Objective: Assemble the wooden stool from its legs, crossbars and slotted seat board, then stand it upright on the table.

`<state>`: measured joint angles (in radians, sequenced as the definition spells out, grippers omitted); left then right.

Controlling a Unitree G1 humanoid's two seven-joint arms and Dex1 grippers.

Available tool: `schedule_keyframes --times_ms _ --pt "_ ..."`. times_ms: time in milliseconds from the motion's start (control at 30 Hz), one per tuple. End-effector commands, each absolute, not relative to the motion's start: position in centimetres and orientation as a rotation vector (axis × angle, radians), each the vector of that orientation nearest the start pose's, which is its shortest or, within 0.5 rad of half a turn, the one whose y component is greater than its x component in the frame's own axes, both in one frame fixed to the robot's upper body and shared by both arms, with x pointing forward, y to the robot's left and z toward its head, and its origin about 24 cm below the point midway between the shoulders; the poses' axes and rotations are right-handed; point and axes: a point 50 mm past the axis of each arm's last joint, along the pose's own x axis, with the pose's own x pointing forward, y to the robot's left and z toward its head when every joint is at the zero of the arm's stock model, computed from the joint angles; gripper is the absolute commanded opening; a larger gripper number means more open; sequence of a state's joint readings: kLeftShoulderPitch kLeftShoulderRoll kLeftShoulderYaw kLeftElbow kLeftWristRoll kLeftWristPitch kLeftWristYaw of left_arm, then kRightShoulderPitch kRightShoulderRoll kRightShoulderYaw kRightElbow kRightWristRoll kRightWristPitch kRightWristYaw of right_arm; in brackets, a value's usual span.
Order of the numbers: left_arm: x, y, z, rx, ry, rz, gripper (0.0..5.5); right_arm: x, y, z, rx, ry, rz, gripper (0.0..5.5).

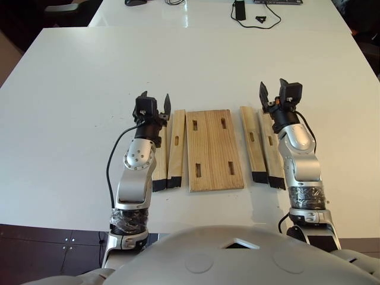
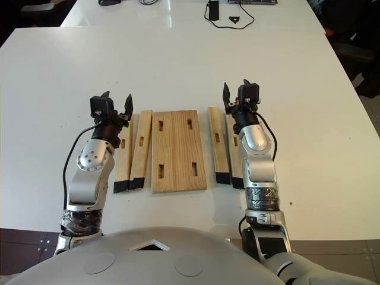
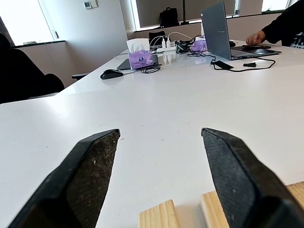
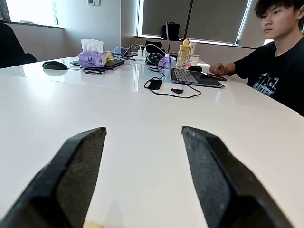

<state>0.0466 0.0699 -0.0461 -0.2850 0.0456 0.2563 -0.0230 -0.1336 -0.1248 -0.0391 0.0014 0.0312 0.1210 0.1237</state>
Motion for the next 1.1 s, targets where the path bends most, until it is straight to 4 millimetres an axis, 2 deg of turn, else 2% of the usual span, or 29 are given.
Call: schedule_keyframes --times_ms 33,367,667,933,1000,1100 --pt "24.7 15.0 7.1 0.130 0.022 -0.049 3.19 28.6 -16.8 7.1 -0.111 -0.025 0.117 2.93" --pt "25.5 14.2 6.9 0.141 0.037 -0.058 3.19 29.2 -16.4 7.1 -0.099 -0.034 0.117 2.93" --pt "26.3 14.5 7.0 0.166 0.028 -0.034 3.19 29.7 -16.3 7.1 -0.108 -0.046 0.111 2.93" --pt "26.1 14.5 7.1 0.159 0.023 -0.032 3.19 29.6 -16.2 7.1 -0.104 -0.053 0.114 2.93" --pt "26.0 14.5 7.0 0.162 0.028 -0.033 3.21 29.6 -16.3 7.1 -0.109 -0.054 0.106 2.66" --pt "26.0 14.5 7.0 0.181 0.027 -0.040 3.21 29.5 -16.1 6.8 -0.124 -0.037 0.102 2.66"
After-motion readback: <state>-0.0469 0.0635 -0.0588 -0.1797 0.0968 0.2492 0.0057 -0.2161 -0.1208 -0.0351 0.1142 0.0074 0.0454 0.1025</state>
